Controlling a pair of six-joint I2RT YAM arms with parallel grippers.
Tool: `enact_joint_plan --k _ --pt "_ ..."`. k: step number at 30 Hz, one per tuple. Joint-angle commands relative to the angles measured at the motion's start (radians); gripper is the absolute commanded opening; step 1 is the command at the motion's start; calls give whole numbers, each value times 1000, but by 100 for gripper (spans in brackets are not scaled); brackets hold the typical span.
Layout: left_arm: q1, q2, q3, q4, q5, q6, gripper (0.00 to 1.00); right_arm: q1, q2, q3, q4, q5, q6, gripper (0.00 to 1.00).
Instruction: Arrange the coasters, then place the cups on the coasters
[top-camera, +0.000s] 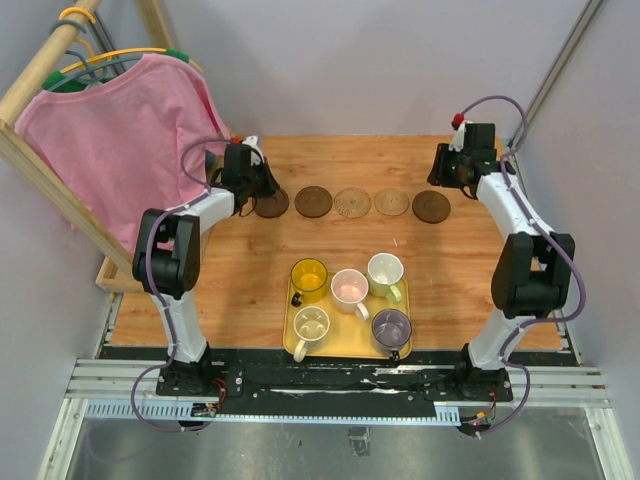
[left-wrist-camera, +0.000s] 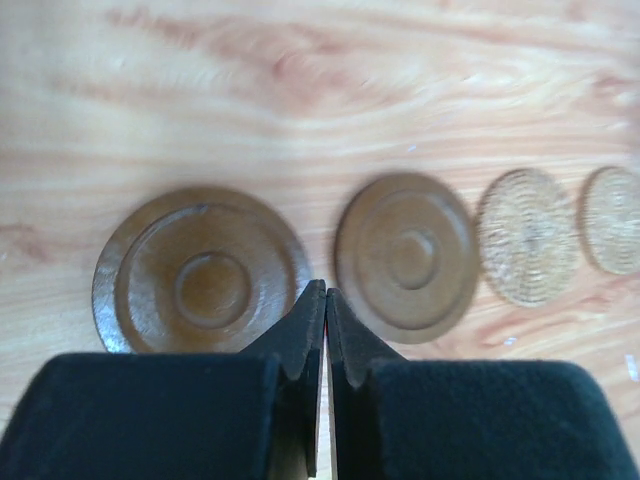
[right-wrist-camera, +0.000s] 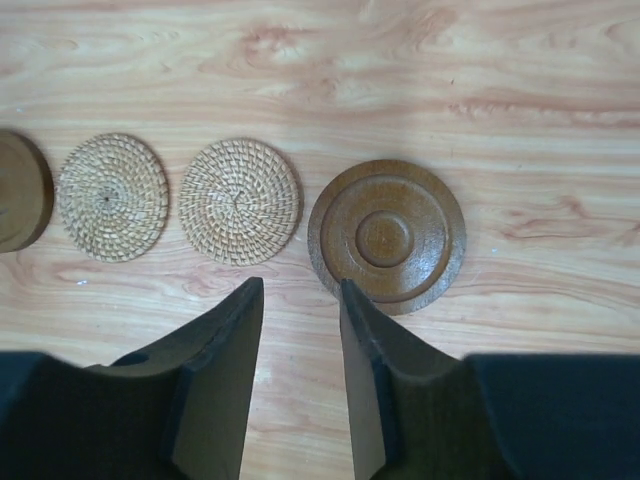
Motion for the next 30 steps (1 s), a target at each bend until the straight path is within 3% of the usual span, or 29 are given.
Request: enact_joint_plan --k 1,4,6,11,13,14,24,30 --pt "4 -118 -19 86 104 18 7 5 -108 -58 5 6 -10 45" --pt "4 -180 -57 98 115 15 13 10 -182 -109 -18 -4 -4 60" --pt "4 -229 -102 114 121 12 23 22 -241 -161 -36 -7 -2 67" --pt "2 -371 -245 168 127 -38 67 76 -417 -309 -87 10 -15 75" --pt "-7 -417 -294 174 123 -43 92 110 -503 -363 -118 31 -19 77" --pt "-13 -440 -314 169 114 -40 99 133 -542 -387 -133 44 -21 78" --pt "-133 -640 -498 127 -29 -32 100 312 -871 -544 -238 94 51 85" --pt "-153 -737 -600 121 -47 -42 100 375 -976 -607 -265 68 92 87"
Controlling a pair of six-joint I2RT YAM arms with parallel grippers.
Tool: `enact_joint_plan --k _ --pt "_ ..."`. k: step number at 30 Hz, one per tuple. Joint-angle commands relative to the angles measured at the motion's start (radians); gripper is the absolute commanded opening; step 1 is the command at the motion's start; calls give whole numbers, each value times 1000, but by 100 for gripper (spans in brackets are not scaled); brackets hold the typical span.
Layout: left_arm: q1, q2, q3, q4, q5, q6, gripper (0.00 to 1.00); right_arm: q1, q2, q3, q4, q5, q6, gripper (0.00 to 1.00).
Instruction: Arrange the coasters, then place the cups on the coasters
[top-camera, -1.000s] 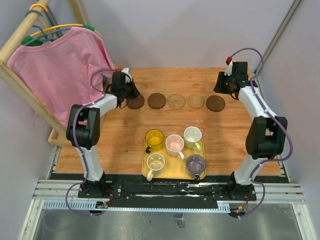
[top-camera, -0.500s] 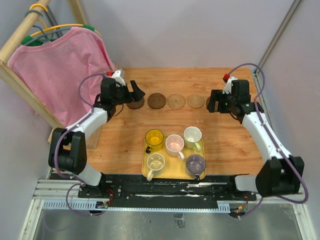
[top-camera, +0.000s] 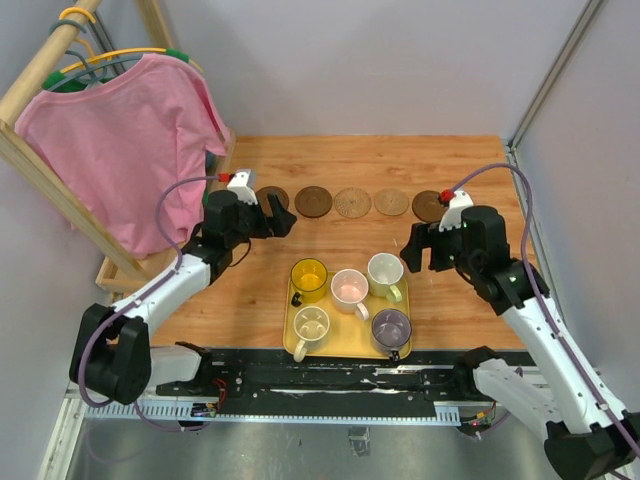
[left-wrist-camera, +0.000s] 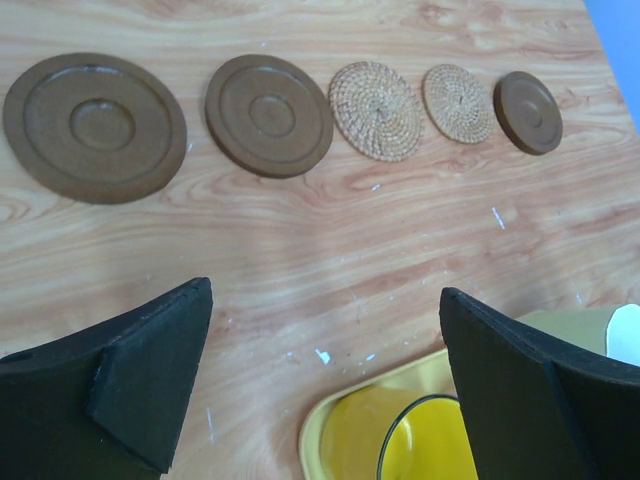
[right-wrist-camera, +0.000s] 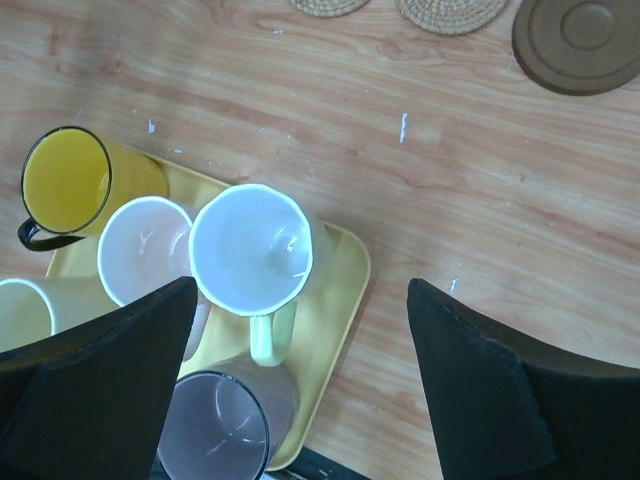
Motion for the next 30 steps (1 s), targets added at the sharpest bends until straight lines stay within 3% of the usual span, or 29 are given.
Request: enact_joint_plan --k 1,13,24,30 --pt "-10 -64 -56 0 -35 -7 100 53 -41 -57 -46 -2 58 87" --pt "-49 -138 -189 31 -7 -22 100 283 51 -167 -10 158 150 83" --pt "-50 -108 -206 55 17 -10 100 333 142 -180 3 263 167 65" --pt "-51 -107 -212 61 26 -20 100 350 120 -233 51 274 183 61"
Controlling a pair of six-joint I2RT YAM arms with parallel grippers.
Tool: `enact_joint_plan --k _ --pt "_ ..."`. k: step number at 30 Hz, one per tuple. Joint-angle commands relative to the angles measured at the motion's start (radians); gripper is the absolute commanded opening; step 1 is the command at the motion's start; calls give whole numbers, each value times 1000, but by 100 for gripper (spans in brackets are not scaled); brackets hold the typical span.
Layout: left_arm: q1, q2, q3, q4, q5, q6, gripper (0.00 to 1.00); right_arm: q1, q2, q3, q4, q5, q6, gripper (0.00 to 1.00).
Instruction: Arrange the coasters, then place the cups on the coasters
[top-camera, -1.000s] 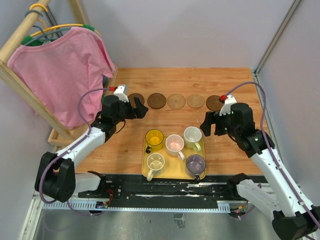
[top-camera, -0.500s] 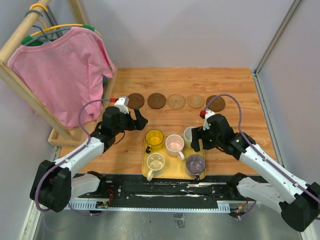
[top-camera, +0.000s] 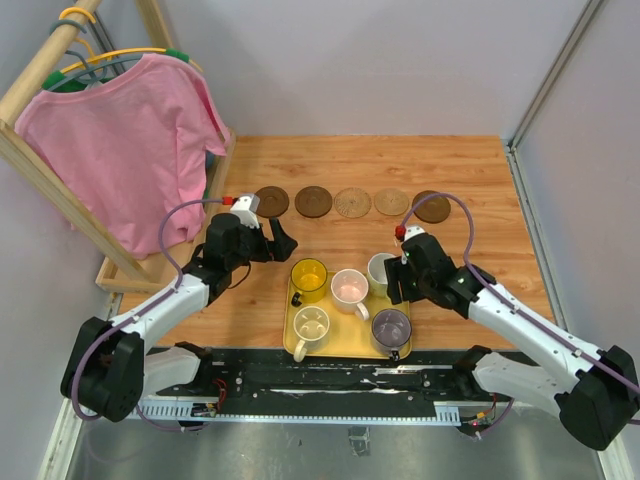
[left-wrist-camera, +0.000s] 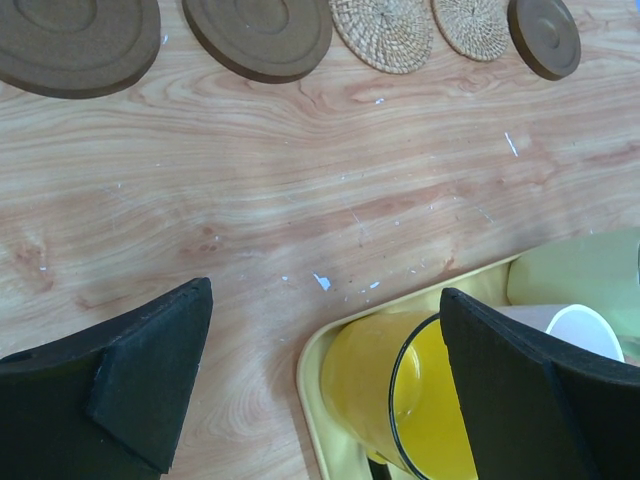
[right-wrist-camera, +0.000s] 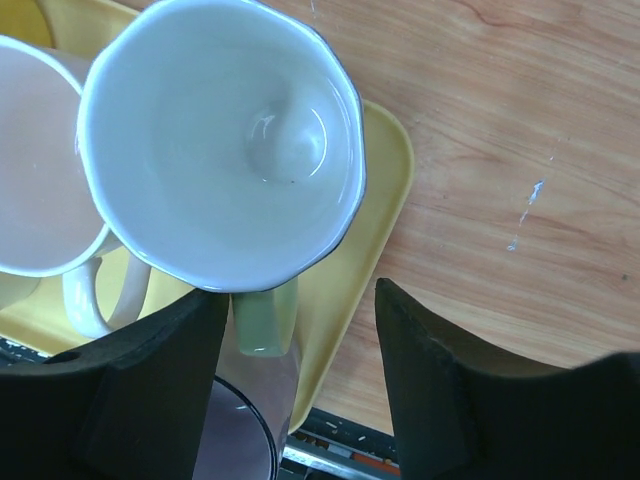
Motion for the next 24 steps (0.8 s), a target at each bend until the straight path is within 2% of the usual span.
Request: enact_joint_plan --k 1,24 --pt "-6 -2 -19 44 15 -1 100 36 -25 -45 44 42 29 61" --pt "-6 4 -37 47 -5 1 100 55 21 -96 137 35 34 46"
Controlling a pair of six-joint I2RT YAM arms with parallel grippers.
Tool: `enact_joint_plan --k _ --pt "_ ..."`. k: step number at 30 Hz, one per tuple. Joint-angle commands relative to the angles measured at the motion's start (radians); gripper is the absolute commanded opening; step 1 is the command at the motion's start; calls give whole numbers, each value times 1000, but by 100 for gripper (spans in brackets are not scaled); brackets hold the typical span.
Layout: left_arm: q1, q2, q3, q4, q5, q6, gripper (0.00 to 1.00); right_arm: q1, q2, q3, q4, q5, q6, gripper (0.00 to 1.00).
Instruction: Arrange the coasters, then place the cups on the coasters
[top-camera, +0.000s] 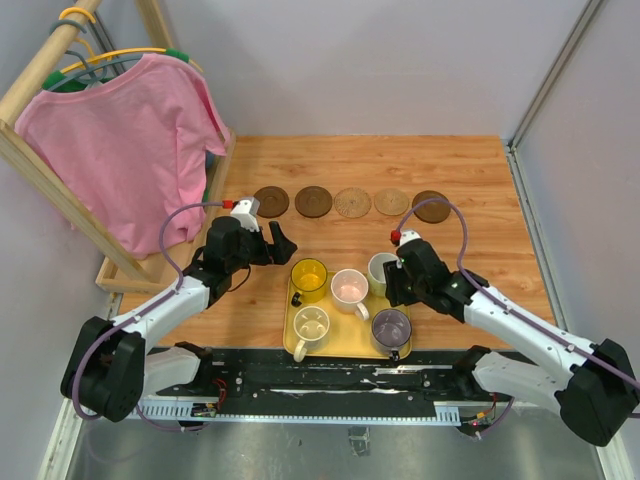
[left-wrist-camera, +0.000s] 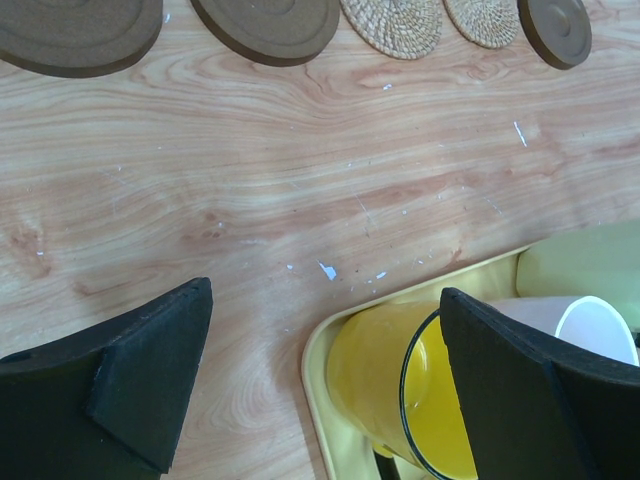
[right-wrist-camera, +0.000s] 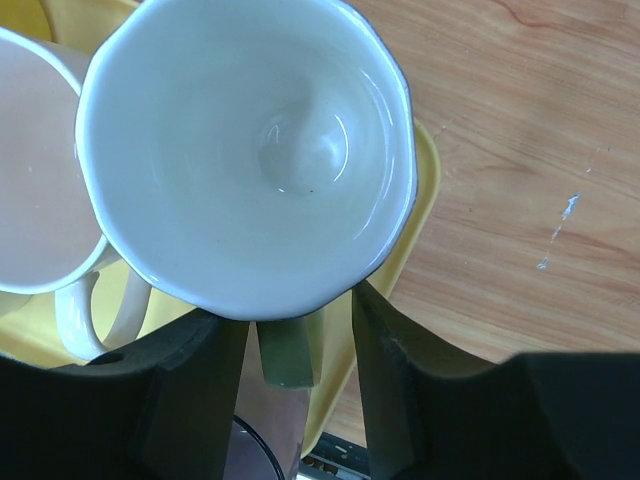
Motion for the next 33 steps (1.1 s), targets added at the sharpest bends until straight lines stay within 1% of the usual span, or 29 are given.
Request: enact_joint_plan --k 1,4,7,9,15,16,21,23,27,33 --pt "-6 5 -8 32 -8 4 100 26 7 -22 32 22 14 45" --pt "-6 9 -10 34 -7 1 100 28 14 -27 40 23 14 42" --pt "-5 12 -10 34 -7 1 100 29 29 -31 48 18 13 36" --pt "-6 14 -10 35 -8 1 100 31 38 -31 53 17 11 29" --pt "-5 21 -10 39 -10 0 100 34 66 -21 57 15 -7 2" --pt "-5 22 -10 38 -11 -2 100 36 69 -18 54 17 -9 1" --pt "-5 24 -10 39 -13 -1 100 50 73 -1 42 42 -22 1" --pt "-6 22 -8 41 -16 -1 100 64 62 8 40 77 -30 1" --pt "-6 16 -2 38 -23 2 100 87 22 33 54 136 -52 1" --pt "-6 3 7 28 -37 5 100 88 -55 78 62 223 -92 1"
